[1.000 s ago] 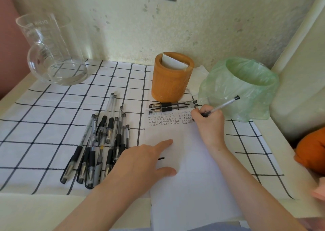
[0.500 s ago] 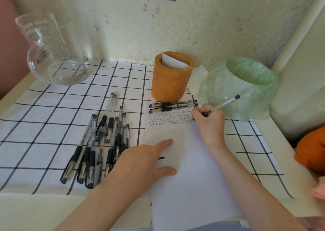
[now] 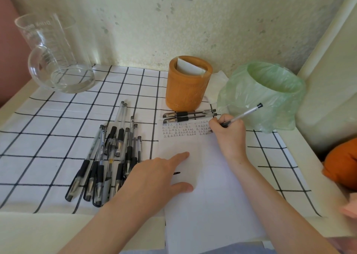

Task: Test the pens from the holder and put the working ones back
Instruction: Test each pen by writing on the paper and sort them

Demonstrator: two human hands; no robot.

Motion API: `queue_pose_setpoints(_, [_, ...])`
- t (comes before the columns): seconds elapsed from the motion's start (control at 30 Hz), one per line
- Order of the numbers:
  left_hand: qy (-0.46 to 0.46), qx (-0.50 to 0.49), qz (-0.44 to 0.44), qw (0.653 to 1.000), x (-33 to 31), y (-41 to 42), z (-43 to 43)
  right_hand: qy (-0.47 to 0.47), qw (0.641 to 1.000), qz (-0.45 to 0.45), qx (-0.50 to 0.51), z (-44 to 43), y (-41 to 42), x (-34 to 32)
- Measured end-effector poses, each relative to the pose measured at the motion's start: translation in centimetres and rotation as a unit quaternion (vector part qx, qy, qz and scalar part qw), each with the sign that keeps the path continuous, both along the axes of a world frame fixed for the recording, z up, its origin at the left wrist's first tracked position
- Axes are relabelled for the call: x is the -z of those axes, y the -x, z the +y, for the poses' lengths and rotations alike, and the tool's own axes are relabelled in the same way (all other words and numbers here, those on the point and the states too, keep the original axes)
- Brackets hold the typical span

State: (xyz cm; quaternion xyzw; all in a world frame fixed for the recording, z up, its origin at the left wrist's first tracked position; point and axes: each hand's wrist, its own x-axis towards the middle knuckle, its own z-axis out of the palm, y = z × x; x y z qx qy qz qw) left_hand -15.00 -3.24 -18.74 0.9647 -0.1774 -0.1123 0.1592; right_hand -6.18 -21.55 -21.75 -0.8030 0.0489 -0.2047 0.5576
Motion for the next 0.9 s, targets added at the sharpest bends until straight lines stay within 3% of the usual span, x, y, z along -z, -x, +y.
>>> queue_pose_setpoints(0.67, [-0.005,-0.002,-0.006,1.000,-0.11,0.11,0.03,0.003,1.000,-0.006,-0.002,0.18,0.21,-0.32])
queue_pose_setpoints(0.9, [-0.012,-0.009,0.003,1.000,-0.31,0.18,-0.03,0.015,0.999,0.032,-0.036,-0.16,-0.14,-0.75])
